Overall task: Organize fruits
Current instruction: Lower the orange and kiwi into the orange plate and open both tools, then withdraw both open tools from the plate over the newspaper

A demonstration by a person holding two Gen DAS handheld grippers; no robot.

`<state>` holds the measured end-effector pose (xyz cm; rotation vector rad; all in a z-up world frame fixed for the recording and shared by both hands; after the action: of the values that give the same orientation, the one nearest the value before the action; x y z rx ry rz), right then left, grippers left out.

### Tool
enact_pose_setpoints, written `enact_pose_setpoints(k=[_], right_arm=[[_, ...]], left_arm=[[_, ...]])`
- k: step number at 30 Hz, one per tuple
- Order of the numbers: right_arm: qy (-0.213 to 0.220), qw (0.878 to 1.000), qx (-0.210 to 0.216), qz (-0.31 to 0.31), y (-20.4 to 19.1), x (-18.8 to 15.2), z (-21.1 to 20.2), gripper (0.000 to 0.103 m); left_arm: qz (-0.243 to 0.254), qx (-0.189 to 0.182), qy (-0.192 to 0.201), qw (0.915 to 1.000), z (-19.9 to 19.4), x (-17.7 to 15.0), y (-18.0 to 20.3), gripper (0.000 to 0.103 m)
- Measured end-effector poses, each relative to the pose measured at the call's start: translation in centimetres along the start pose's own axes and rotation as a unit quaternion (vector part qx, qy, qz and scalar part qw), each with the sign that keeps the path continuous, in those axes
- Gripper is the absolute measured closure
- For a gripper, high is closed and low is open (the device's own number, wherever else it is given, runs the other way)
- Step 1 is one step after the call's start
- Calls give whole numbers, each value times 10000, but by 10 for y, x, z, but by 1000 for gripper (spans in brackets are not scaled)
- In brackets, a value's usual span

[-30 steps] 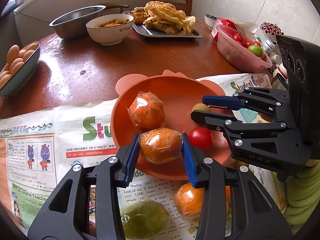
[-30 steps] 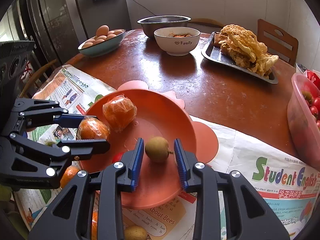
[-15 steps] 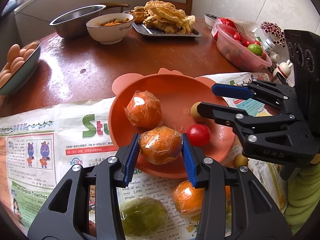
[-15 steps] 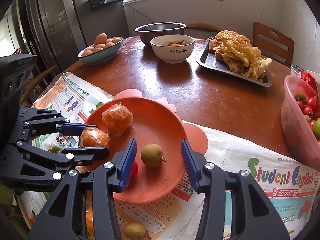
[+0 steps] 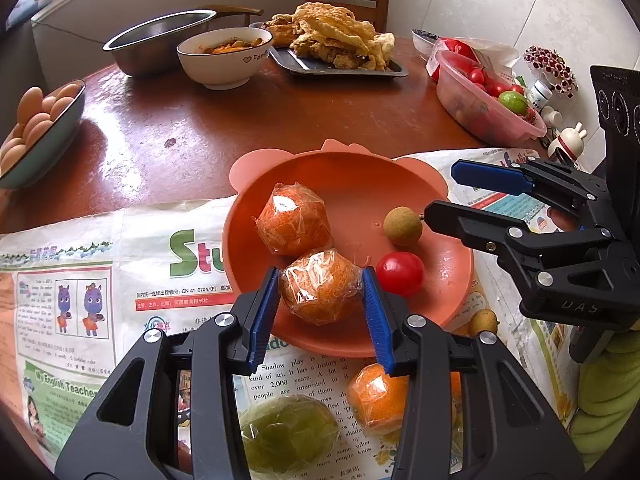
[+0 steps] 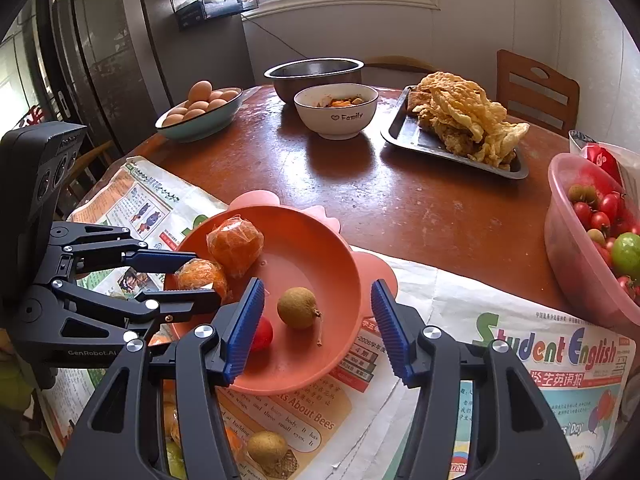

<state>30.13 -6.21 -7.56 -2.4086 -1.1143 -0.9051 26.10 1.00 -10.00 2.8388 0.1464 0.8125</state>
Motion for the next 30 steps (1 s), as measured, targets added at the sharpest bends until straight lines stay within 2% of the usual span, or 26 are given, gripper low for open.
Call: enact_pose_setpoints(k=[15, 23, 30], right_arm=[[84, 9999, -71, 67, 1, 1, -9, 39], [138, 9997, -171, 91, 2, 3, -17, 32], [224, 9995, -202, 117, 2, 6, -26, 25]], left_arm=[[-32, 5, 98, 9999, -10, 1, -2, 64], [-136, 68, 212, 9997, -20, 4, -9, 50], [-235, 112, 336, 9991, -31, 6, -15, 33]])
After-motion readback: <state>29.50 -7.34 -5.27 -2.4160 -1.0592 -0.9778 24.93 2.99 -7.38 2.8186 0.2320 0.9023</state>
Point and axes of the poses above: each gripper's, at about its wrist camera, not at the fingertips, and z roughly the way its jaws point, y to its right, x to its top, the point moved 10 cm from there along z, roughly the way its jaws point, and after that the axes turned 6 degrees about -z, right-handed, at the moved point
